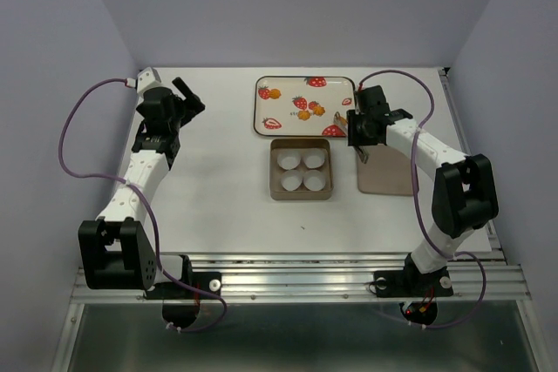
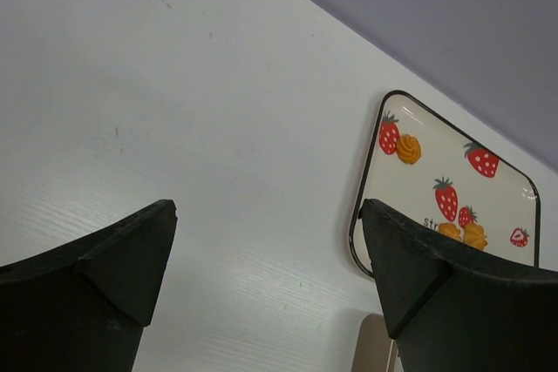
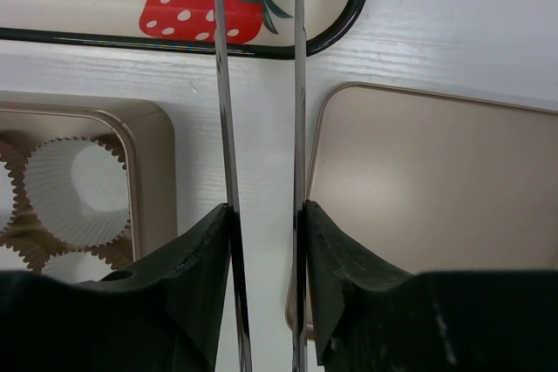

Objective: Pack the cookies

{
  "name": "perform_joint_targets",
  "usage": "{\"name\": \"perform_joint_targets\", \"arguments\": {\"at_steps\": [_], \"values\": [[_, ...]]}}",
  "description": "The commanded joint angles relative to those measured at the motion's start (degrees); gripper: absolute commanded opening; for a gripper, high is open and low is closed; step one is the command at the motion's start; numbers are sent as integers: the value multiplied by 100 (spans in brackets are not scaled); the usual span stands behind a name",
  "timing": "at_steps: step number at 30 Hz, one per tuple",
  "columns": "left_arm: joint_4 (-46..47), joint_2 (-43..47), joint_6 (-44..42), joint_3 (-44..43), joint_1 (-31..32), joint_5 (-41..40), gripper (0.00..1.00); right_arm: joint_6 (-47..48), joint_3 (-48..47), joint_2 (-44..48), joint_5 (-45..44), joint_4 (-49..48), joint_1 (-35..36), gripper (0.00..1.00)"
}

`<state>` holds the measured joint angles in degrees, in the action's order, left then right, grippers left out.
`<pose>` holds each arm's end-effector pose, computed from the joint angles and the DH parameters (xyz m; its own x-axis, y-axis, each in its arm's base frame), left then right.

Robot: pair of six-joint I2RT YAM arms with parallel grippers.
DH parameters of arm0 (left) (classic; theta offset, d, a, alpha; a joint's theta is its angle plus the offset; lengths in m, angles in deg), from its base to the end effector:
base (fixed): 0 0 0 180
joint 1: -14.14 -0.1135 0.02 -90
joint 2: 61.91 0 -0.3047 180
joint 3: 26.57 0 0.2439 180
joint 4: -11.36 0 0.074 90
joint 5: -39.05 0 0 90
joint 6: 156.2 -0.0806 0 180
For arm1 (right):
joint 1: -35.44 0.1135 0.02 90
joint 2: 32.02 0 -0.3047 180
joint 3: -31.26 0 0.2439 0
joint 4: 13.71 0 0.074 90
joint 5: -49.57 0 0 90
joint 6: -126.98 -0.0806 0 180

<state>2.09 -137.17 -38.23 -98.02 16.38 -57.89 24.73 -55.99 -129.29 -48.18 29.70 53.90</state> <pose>0.3360 -0.0034 0.3571 -0.1628 -0.4596 -0.8731 -0.1757 0.8843 -0.4327 0.3738 0.1133 0.2497 -0.7949 -0.0437 -0.6052 -0.0705 0.9973 0.0206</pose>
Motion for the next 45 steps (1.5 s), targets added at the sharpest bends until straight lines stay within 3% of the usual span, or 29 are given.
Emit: {"name": "perform_joint_targets", "arguments": {"at_steps": [1,10,22,32,45], "values": [[276,117,16,26,31,79,99,-76,-20,235,-78,10,26,39],[285,100,60,17,31,184,99,91,-21,920,123,-367,26,35],[259,108,-125,8,391,211,99,214,481,1878,695,-316,692,33],[197,73,-90,70,646,123,99,214,753,2309,72,211,1739,34],[39,126,-81,52,918,-115,99,302,947,2459,-34,695,1986,34]]}}
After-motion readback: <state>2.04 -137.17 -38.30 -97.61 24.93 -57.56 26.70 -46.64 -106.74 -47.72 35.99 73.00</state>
